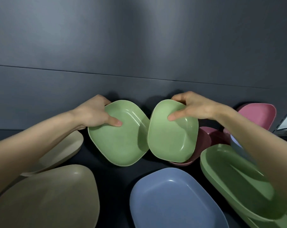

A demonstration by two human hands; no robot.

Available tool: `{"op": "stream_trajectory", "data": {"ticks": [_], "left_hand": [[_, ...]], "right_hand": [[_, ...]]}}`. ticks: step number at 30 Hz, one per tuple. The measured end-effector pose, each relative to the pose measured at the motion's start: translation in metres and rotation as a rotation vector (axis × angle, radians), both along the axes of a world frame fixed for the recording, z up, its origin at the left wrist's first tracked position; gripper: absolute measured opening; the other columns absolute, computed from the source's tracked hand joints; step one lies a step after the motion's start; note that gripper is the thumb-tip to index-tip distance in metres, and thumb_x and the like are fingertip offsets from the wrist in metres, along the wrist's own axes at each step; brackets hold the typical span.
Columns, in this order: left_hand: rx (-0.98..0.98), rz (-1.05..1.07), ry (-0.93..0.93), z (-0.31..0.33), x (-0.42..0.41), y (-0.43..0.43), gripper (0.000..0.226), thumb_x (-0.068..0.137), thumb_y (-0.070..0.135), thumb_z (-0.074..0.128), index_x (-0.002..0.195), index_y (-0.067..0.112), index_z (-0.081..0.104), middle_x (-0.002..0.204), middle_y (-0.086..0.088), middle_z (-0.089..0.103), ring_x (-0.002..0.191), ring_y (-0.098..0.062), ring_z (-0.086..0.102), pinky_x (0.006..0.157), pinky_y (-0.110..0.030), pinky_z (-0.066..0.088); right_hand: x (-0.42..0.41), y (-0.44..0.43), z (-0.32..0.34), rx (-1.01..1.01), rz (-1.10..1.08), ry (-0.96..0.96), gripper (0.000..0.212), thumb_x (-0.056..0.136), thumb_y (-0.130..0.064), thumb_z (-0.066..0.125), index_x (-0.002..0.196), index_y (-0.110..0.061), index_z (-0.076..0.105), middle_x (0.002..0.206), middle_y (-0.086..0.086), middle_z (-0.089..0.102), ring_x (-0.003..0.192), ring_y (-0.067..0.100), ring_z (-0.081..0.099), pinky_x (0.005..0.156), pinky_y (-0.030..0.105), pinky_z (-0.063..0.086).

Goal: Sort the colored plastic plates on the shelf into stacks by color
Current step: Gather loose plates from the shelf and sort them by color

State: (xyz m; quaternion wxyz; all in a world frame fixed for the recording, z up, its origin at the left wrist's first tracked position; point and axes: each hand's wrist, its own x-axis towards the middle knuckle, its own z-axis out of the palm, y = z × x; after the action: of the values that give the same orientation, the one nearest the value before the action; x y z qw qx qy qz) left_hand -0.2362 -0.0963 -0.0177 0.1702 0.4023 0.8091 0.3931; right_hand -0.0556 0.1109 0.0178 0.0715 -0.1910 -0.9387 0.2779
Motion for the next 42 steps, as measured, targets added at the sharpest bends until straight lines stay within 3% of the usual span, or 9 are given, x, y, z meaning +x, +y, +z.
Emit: {"op": "stream_trajectory", "data": {"ticks": [4,9,14,18,21,25,33,38,42], "left_hand": [[0.133,0.021,-0.069,0.015,0.001,-0.013,0.020,0.072,0.011,0.079,0.089,0.014,0.068,0.075,0.003,0.073,0.064,-0.010,0.070,0.056,-0.023,0.055],[0.341,0.047,-0.179,0.031,0.008,-0.037,0.013,0.082,0.004,0.068,0.092,0.013,0.066,0.084,-0.001,0.072,0.061,-0.009,0.069,0.054,-0.022,0.056],[0.475,0.135,-0.260,0.035,0.021,-0.069,0.009,0.085,0.003,0.064,0.093,0.006,0.065,0.087,-0.010,0.072,0.070,-0.020,0.070,0.064,-0.032,0.055],[0.555,0.160,-0.235,0.035,0.044,-0.111,0.019,0.086,0.002,0.063,0.103,0.008,0.063,0.093,-0.006,0.072,0.080,-0.020,0.070,0.066,-0.032,0.053],[0.619,0.180,-0.186,0.030,0.065,-0.150,0.022,0.086,0.002,0.062,0.103,0.016,0.062,0.093,0.000,0.072,0.083,-0.014,0.070,0.073,-0.030,0.054],[0.677,0.278,-0.176,0.010,0.090,-0.207,0.027,0.086,0.005,0.063,0.109,0.018,0.061,0.100,-0.002,0.071,0.092,-0.019,0.068,0.083,-0.039,0.053],[0.656,0.470,-0.063,-0.020,0.124,-0.329,0.030,0.085,0.003,0.063,0.093,0.031,0.059,0.083,0.012,0.071,0.070,0.004,0.066,0.060,-0.016,0.051],[0.632,0.563,-0.057,-0.016,0.114,-0.400,0.027,0.084,-0.001,0.063,0.093,0.024,0.060,0.090,0.000,0.070,0.080,-0.014,0.067,0.067,-0.031,0.053],[0.656,0.601,-0.044,-0.016,0.088,-0.455,0.027,0.084,-0.002,0.063,0.100,0.020,0.061,0.091,0.001,0.069,0.084,-0.017,0.066,0.066,-0.029,0.052]], "right_hand": [[0.017,-0.011,0.023,-0.132,-0.031,0.123,0.012,0.078,-0.015,0.075,0.088,-0.021,0.070,0.080,-0.005,0.075,0.070,0.010,0.071,0.060,0.018,0.054],[0.027,-0.037,0.035,-0.233,-0.083,0.318,0.019,0.083,-0.014,0.069,0.101,-0.020,0.067,0.088,-0.005,0.075,0.078,0.010,0.072,0.066,0.020,0.057],[0.036,-0.077,0.028,-0.271,-0.203,0.589,0.014,0.086,-0.013,0.066,0.100,-0.013,0.065,0.089,-0.003,0.072,0.071,0.008,0.069,0.063,0.019,0.055],[0.043,-0.127,0.027,-0.303,-0.231,0.742,0.029,0.081,-0.004,0.066,0.106,-0.017,0.057,0.092,-0.004,0.067,0.078,0.011,0.065,0.067,0.024,0.053],[0.053,-0.167,0.023,-0.319,-0.173,0.769,0.030,0.079,0.000,0.066,0.096,-0.024,0.058,0.094,-0.003,0.068,0.083,0.016,0.065,0.074,0.030,0.053],[0.063,-0.221,0.006,-0.376,-0.093,0.770,0.027,0.081,0.000,0.066,0.092,-0.023,0.058,0.094,-0.001,0.069,0.084,0.017,0.066,0.075,0.030,0.053],[0.052,-0.324,-0.035,-0.472,-0.033,0.727,0.024,0.081,-0.003,0.066,0.089,-0.023,0.056,0.094,0.001,0.067,0.089,0.021,0.063,0.077,0.036,0.053],[0.025,-0.387,-0.030,-0.484,0.064,0.718,0.026,0.083,-0.005,0.064,0.087,-0.028,0.052,0.092,-0.007,0.063,0.086,0.010,0.060,0.065,0.022,0.046],[-0.011,-0.439,-0.031,-0.470,0.110,0.725,0.022,0.084,-0.004,0.063,0.088,-0.024,0.053,0.088,-0.009,0.062,0.085,0.007,0.059,0.063,0.018,0.046]]}}
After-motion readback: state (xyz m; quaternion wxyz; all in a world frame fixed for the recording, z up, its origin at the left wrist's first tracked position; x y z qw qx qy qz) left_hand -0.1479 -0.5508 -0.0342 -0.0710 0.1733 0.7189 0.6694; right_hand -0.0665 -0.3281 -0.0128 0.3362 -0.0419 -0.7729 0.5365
